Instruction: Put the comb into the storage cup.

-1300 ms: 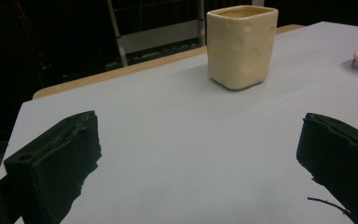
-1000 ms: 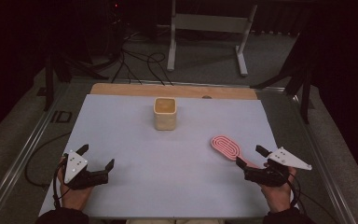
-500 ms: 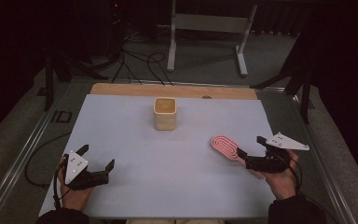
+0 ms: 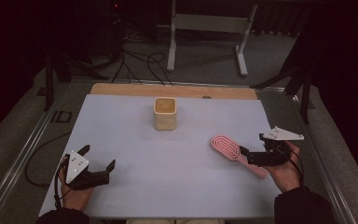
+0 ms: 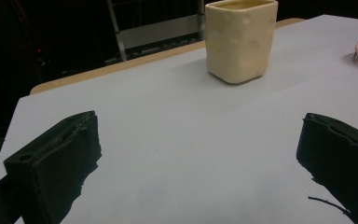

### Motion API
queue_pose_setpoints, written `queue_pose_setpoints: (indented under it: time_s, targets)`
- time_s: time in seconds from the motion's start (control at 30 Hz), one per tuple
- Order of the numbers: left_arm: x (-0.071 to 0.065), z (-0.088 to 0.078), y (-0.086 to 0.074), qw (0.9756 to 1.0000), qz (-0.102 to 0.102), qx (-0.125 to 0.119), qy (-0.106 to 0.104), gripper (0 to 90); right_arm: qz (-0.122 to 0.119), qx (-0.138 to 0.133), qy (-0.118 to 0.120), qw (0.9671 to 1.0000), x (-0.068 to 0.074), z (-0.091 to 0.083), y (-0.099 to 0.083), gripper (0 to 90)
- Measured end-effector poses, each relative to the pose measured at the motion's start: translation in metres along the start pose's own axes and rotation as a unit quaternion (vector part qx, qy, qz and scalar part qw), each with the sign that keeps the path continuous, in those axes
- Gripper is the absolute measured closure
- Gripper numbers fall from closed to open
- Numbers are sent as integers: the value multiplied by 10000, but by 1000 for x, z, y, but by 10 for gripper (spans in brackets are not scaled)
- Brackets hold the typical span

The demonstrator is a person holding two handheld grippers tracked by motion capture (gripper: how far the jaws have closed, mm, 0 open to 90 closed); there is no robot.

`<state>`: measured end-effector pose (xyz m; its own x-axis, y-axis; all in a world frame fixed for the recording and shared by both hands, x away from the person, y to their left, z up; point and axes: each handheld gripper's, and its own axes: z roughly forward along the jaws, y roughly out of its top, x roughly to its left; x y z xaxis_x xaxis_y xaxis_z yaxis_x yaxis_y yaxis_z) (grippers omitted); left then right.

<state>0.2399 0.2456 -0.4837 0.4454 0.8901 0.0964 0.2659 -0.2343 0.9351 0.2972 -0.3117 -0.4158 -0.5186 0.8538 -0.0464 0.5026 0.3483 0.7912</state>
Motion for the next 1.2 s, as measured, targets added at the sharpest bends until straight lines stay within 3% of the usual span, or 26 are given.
queue_pose_setpoints:
  time_s: [0.27, 0.7, 0.77, 0.9, 0.93, 1.2]
  targets:
    - [0, 0, 0, 10000, -22, 12, -13, 1, -228, 540, 27, 9983, -4, 12, -1, 88]
    - [-2, 1, 1, 10000, 44, 65, 30, 1, -437, 1107, 92, 9928, -6, 28, -2, 89]
    - [-2, 1, 1, 9999, 52, 84, 27, 1, -487, 1264, 142, 9907, -8, 33, -4, 91]
    - [-2, 1, 1, 9999, 50, 87, 28, 1, -514, 1351, 180, 9893, -8, 37, -6, 91]
    - [-2, 1, 1, 9999, 55, 81, 28, 1, -584, 1524, 227, 9863, -9, 43, -9, 102]
    - [-1, 2, 0, 10000, 43, 77, 27, 1, -670, 1861, 294, 9798, -11, 57, -15, 139]
